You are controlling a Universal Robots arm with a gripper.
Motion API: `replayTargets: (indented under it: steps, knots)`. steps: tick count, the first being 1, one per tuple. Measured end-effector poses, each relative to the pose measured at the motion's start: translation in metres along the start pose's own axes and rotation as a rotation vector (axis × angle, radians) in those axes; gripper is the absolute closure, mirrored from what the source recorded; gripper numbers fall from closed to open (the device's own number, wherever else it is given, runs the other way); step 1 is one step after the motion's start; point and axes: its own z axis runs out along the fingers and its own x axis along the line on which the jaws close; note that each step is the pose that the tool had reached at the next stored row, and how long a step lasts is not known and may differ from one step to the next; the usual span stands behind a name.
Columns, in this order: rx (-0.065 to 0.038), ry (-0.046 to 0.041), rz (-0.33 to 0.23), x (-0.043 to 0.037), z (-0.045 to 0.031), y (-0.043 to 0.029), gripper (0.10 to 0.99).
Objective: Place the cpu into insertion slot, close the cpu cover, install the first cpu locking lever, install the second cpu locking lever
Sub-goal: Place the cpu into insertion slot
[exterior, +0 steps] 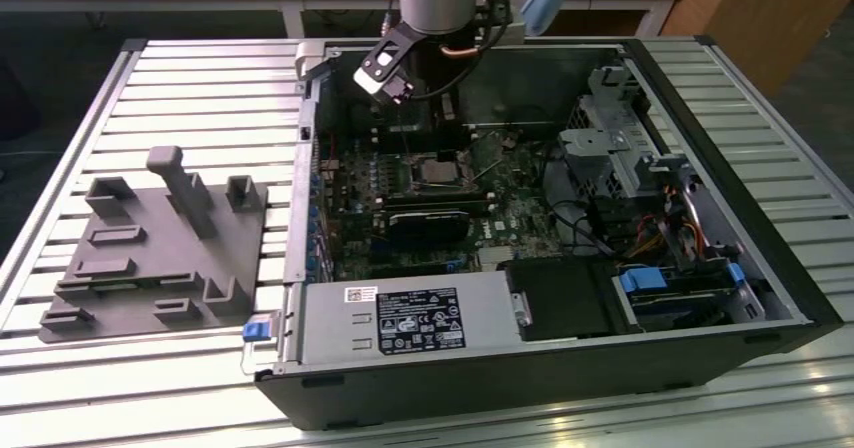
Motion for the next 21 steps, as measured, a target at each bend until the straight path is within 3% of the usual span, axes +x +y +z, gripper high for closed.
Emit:
replayTargets:
  steps: [8, 9, 10, 13, 14, 16, 17, 19, 21]
  knots:
    - [0.0, -0.0001, 0.0, 0.0, 0.0, 0.0, 0.49]
    - [0.0, -0.0001, 0.0, 0.0, -0.0001, 0.0, 0.553]
    - [0.0, -0.0001, 0.0, 0.0, 0.0, 0.0, 0.553]
    - [0.0, -0.0001, 0.0, 0.0, 0.0, 0.0, 0.729]
    - [0.0, -0.0001, 0.0, 0.0, -0.0001, 0.0, 0.729]
    - [0.0, -0.0001, 0.0, 0.0, -0.0001, 0.0, 0.847]
    - [0.0, -0.0001, 0.0, 0.0, -0.0001, 0.0, 0.847]
    - [0.0, 0.0, 0.0, 0.0, 0.0, 0.0, 0.965]
    - [0.0, -0.0001, 0.0, 0.0, 0.0, 0.0, 0.98]
